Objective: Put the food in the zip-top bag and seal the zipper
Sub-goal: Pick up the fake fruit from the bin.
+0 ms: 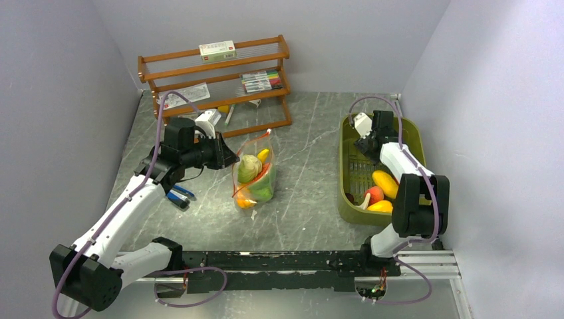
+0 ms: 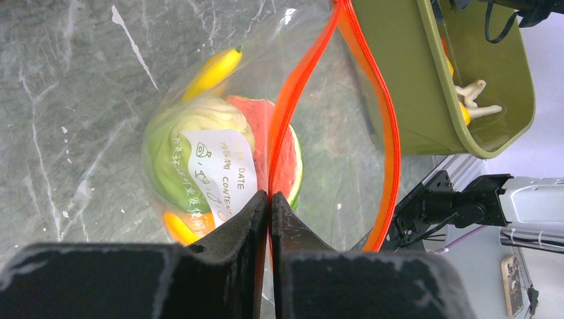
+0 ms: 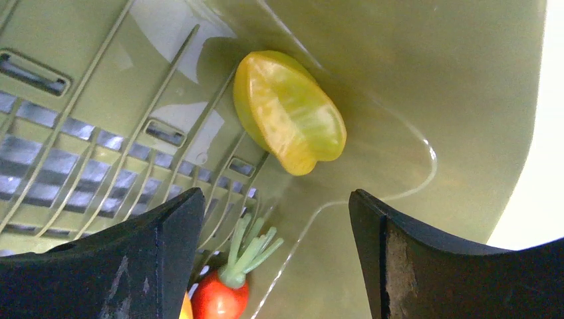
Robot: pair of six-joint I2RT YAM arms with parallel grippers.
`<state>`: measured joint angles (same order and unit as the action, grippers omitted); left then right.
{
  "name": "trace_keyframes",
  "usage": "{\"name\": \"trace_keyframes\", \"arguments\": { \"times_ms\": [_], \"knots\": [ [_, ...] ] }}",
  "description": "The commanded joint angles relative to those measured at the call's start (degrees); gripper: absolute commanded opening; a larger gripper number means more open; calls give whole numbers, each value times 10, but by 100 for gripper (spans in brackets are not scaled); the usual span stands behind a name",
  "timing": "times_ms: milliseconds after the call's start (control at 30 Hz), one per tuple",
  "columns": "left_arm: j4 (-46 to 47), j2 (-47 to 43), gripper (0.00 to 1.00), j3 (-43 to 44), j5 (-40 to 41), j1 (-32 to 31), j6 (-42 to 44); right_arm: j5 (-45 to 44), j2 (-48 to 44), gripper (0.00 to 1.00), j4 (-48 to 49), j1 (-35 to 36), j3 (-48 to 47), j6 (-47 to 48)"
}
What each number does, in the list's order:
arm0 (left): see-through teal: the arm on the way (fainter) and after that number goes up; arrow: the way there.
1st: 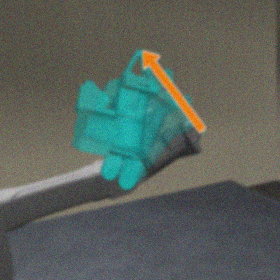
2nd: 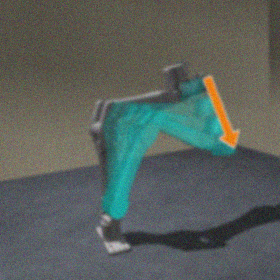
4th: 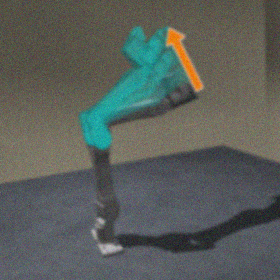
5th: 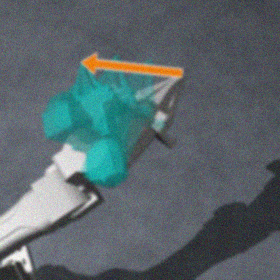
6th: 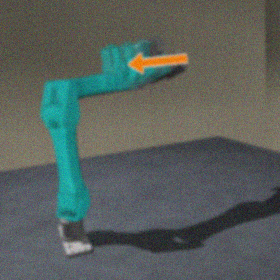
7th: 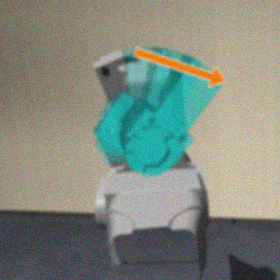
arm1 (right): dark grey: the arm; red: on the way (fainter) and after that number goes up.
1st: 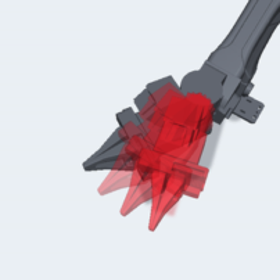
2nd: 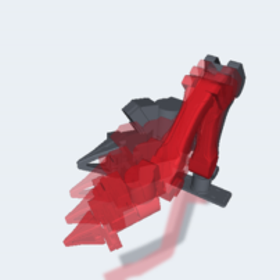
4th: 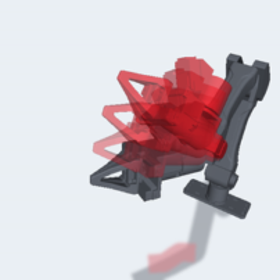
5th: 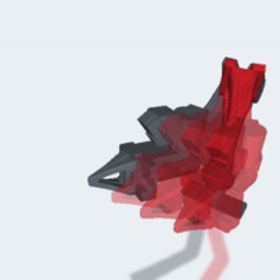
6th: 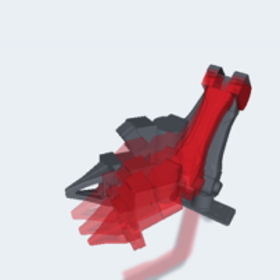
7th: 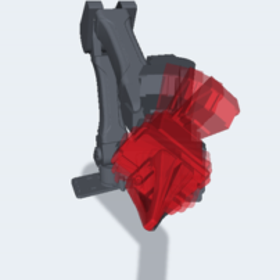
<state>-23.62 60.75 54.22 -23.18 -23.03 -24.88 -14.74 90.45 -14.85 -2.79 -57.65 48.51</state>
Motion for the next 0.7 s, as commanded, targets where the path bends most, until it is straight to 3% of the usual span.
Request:
{"name": "trace_keyframes", "arguments": {
  "times_ms": [0,667],
  "knots": [
    [31,10,7,-5,-16,1,6,0,15,81,55,-11,-8,41],
    [22,10,7,13,-2,1,17,9,94,87,100,-22,-19,89]
  ]
}}
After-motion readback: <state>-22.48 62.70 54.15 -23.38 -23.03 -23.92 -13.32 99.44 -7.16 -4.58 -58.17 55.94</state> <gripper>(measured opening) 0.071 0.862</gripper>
